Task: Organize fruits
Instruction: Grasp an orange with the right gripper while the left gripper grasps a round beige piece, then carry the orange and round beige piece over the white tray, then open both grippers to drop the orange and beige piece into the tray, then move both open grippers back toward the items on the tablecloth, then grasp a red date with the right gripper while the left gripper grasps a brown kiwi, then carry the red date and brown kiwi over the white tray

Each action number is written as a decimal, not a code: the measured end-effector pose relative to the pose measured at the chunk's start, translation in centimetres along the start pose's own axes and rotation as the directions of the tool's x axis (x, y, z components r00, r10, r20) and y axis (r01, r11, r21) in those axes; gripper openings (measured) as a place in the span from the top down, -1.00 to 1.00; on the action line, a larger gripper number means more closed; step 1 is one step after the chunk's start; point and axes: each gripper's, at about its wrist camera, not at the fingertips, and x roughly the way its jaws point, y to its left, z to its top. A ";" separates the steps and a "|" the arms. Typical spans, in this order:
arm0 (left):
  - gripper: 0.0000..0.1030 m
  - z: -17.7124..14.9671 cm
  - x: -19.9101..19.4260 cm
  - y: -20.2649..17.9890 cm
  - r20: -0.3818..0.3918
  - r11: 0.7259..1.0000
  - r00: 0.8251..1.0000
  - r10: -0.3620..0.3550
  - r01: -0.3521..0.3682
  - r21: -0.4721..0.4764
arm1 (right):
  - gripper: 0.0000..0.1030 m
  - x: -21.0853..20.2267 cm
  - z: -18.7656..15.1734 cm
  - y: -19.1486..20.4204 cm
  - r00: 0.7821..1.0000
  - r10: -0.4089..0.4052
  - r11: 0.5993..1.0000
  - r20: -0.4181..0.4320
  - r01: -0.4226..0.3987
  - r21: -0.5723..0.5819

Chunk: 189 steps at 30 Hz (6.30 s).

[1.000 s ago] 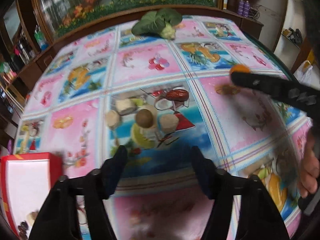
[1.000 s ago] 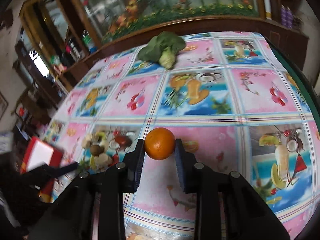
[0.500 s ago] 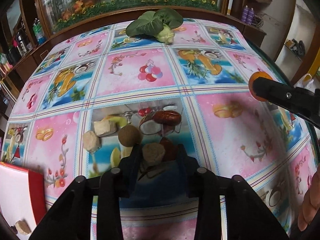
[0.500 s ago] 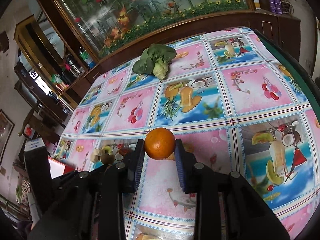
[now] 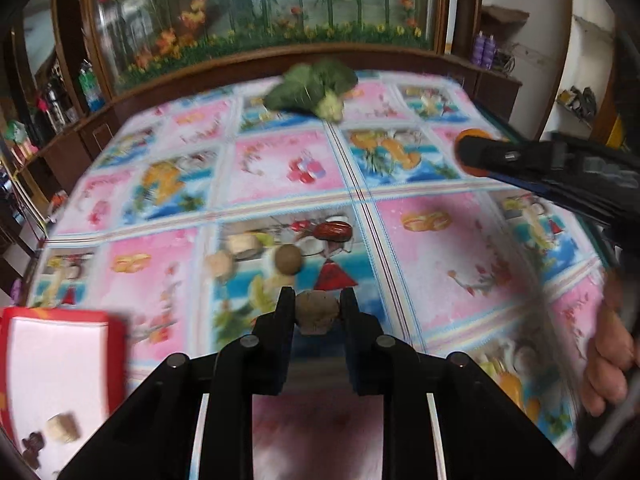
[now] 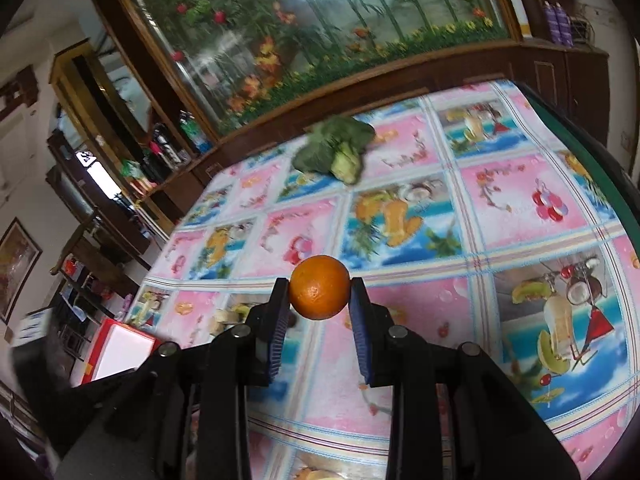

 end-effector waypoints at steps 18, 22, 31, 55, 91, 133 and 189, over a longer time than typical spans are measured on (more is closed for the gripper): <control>0.59 -8.8 -15.1 14.0 0.208 0.935 0.926 0.315 -0.265 -0.237 | 0.38 0.4 -5.5 14.3 0.944 0.329 0.939 0.011 -0.326 -0.112; 0.59 -10.2 -15.6 17.3 0.191 0.910 0.916 0.351 -0.286 -0.301 | 0.37 3.3 -8.5 21.2 0.907 0.405 0.891 -0.118 -0.420 -0.169; 0.59 -9.4 -14.3 22.9 0.144 0.868 0.888 0.436 -0.374 -0.326 | 0.37 10.0 -9.9 28.8 0.885 0.388 0.881 -0.258 -0.439 -0.178; 0.59 -8.9 -3.9 25.2 -0.135 0.862 0.892 0.431 -0.451 -0.233 | 0.37 15.8 -13.1 27.3 0.889 0.140 0.921 -0.436 -0.279 -0.271; -0.23 -4.3 -7.2 17.4 -0.006 0.934 0.942 0.335 -0.333 -0.129 | -0.24 9.2 -2.9 14.1 0.943 0.237 0.962 -0.235 -0.261 -0.075; -0.23 1.8 4.2 2.4 -0.098 0.998 0.993 0.061 -0.061 0.007 | 0.50 8.2 1.8 -0.3 0.965 -0.105 0.994 -0.240 0.111 0.015; 0.57 -14.3 -14.7 22.1 0.110 0.877 0.931 0.348 -0.281 -0.390 | 0.49 5.6 -14.3 28.0 0.789 0.448 0.776 -0.419 -0.577 -0.256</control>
